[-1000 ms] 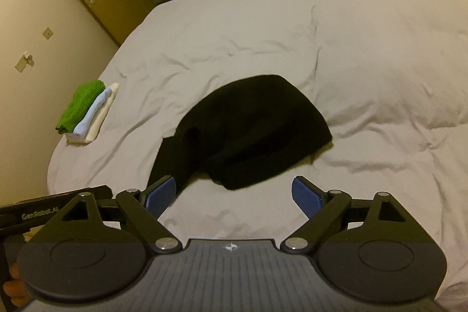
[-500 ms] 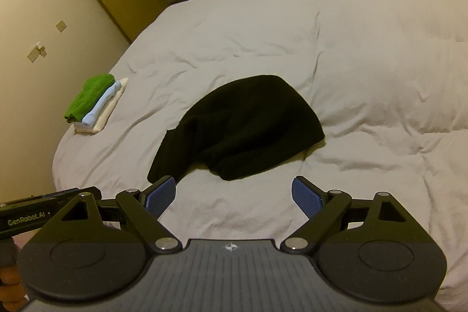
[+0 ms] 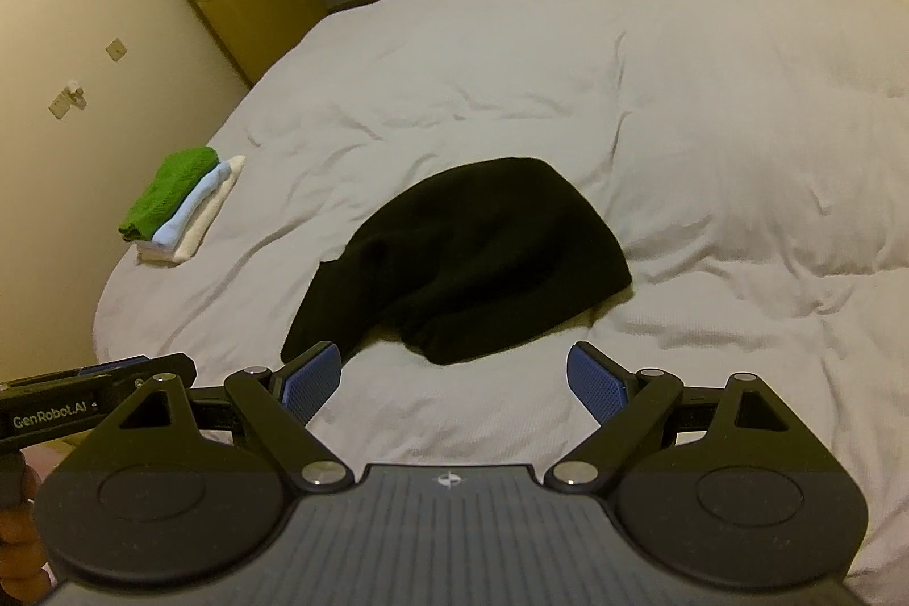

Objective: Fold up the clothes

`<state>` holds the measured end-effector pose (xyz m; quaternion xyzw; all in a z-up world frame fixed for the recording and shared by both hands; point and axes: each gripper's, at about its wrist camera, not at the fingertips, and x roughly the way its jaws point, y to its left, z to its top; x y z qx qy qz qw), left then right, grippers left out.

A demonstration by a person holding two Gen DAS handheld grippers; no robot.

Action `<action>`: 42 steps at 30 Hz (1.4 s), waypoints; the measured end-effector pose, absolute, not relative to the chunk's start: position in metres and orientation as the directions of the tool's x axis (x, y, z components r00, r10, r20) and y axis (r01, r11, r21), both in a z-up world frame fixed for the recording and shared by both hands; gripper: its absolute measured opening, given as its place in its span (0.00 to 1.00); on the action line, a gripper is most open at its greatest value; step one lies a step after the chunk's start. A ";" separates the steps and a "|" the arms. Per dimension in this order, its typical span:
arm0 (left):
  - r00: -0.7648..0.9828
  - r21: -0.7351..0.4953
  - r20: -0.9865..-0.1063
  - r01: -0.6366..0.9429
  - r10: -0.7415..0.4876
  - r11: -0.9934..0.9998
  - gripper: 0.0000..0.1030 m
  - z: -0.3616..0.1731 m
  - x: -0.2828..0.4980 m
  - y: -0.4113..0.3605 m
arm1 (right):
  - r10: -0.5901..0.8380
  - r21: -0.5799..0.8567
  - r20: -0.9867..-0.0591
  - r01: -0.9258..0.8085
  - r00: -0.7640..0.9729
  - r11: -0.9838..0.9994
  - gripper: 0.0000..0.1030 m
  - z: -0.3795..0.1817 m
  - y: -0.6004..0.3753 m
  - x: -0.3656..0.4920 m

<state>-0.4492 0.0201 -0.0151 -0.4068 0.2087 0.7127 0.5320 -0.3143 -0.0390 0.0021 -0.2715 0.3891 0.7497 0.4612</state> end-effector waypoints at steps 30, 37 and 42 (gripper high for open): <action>0.132 -0.182 -0.965 -0.959 0.227 -0.218 0.50 -0.197 -0.731 0.104 | 0.193 0.226 -0.955 -0.974 -0.225 -0.020 0.87 -0.155 0.043 -0.541; 0.166 -0.201 -0.973 -0.950 0.160 -0.239 0.50 -0.238 -0.754 0.101 | 0.169 0.250 -0.951 -0.965 -0.260 -0.080 0.85 -0.209 0.051 -0.596; 0.161 -0.195 -0.977 -0.940 0.137 -0.281 0.50 -0.255 -0.767 0.097 | 0.207 0.275 -0.937 -0.960 -0.280 -0.055 0.81 -0.239 0.062 -0.618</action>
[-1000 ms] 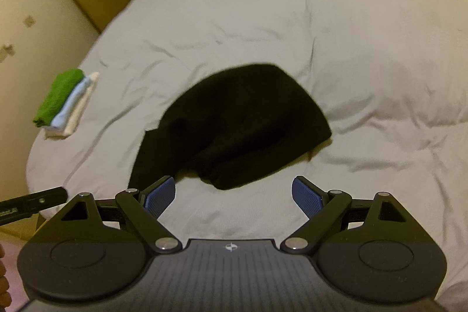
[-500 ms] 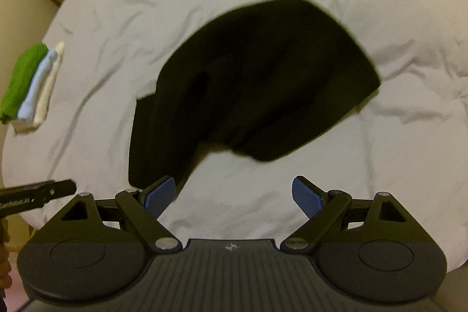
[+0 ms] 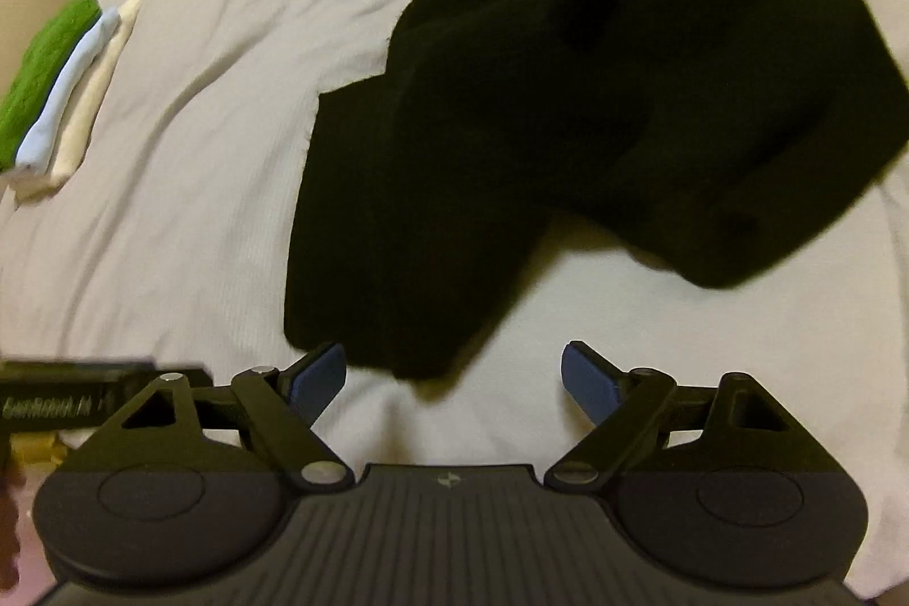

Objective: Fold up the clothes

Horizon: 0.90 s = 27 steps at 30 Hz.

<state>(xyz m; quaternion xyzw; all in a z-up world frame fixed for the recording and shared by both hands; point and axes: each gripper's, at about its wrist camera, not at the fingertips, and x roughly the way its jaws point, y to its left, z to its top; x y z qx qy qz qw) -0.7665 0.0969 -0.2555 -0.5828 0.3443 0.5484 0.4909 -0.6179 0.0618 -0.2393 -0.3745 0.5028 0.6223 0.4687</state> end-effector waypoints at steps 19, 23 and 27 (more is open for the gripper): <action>0.166 -0.193 -0.977 -0.955 0.133 -0.225 0.49 -0.250 -0.732 0.119 | 0.454 0.189 -0.891 -0.927 -0.023 0.323 0.08 -0.126 0.018 -0.380; 0.180 -0.203 -0.974 -0.962 0.137 -0.181 0.49 -0.248 -0.702 0.131 | 0.300 -0.008 -0.937 -0.872 0.177 0.490 0.09 -0.151 -0.004 -0.313; 0.190 -0.207 -0.973 -0.969 0.131 -0.137 0.49 -0.251 -0.665 0.132 | 0.191 -0.090 -0.961 -0.876 0.202 0.473 0.21 -0.172 -0.016 -0.294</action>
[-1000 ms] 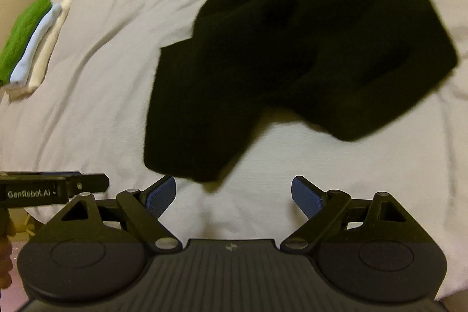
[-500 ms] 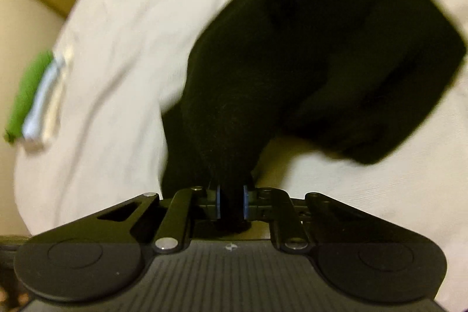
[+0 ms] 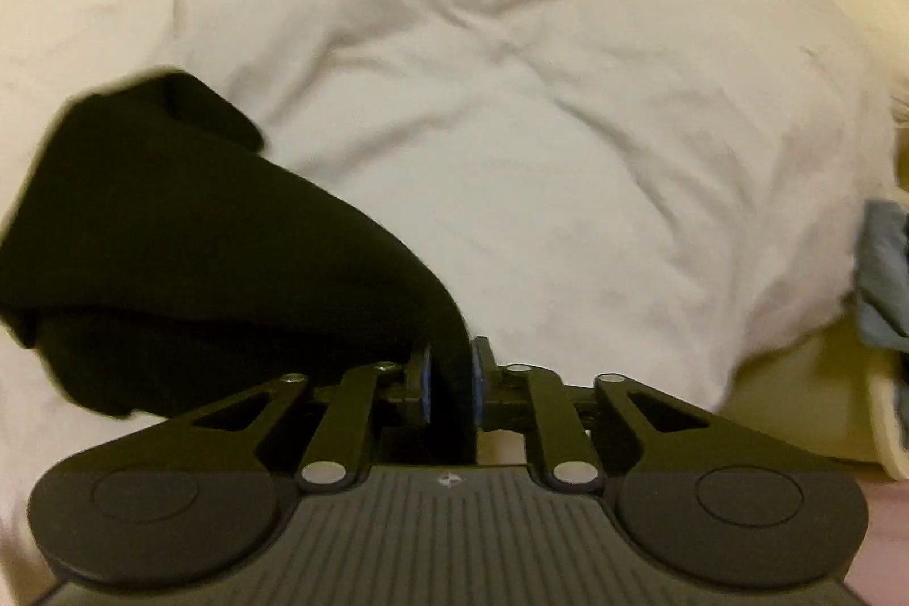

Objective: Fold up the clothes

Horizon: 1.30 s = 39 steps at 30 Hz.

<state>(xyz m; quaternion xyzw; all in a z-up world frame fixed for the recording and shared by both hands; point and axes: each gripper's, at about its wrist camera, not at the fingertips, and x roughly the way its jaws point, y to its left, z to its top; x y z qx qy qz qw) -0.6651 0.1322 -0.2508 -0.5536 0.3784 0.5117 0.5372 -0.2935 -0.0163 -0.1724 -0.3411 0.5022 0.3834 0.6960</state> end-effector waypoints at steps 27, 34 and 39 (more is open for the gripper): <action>0.262 -0.323 -0.927 -0.922 0.270 -0.214 0.49 -0.299 -0.607 0.220 | 0.175 -0.017 -0.980 -0.915 0.095 0.403 0.72 -0.254 -0.015 -0.280; 0.351 -0.437 -0.889 -0.843 0.296 -0.314 0.53 -0.323 -0.616 0.241 | 0.211 0.055 -0.976 -0.892 0.045 0.448 0.71 -0.269 -0.008 -0.275; 0.381 -0.479 -0.871 -0.802 0.312 -0.358 0.47 -0.334 -0.615 0.255 | 0.243 0.056 -0.967 -0.859 0.081 0.508 0.27 -0.268 -0.009 -0.266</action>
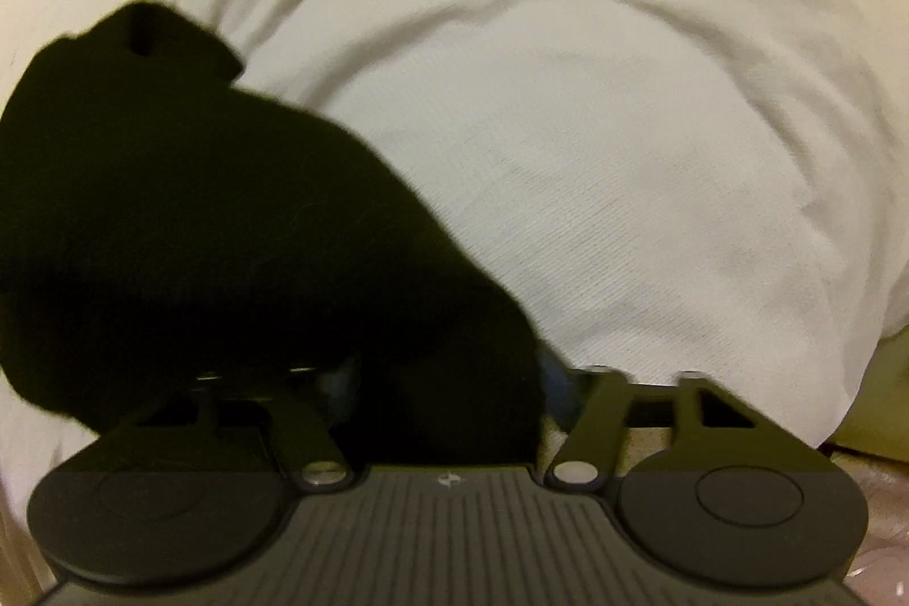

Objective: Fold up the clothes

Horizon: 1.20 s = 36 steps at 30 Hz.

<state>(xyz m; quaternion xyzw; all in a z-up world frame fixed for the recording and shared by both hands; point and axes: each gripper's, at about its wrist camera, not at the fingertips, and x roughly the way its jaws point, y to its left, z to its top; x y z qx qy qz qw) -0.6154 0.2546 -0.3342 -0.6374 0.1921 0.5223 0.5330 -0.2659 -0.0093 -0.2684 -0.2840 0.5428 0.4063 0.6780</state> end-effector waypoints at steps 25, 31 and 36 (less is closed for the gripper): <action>0.379 -0.460 -0.779 -0.887 0.499 -0.045 0.17 -0.206 -0.580 0.219 | 0.736 -0.290 -0.556 -0.920 0.386 0.263 0.10 -0.033 0.032 -0.296; 0.350 -0.444 -0.837 -0.884 0.420 -0.148 0.26 -0.277 -0.567 0.212 | 0.633 -0.246 -0.674 -0.924 0.381 0.294 0.10 -0.076 0.013 -0.281; 0.266 -0.331 -0.865 -0.940 0.425 -0.085 0.07 -0.288 -0.552 0.232 | 0.606 -0.195 -0.699 -0.916 0.381 0.350 0.10 -0.088 0.007 -0.266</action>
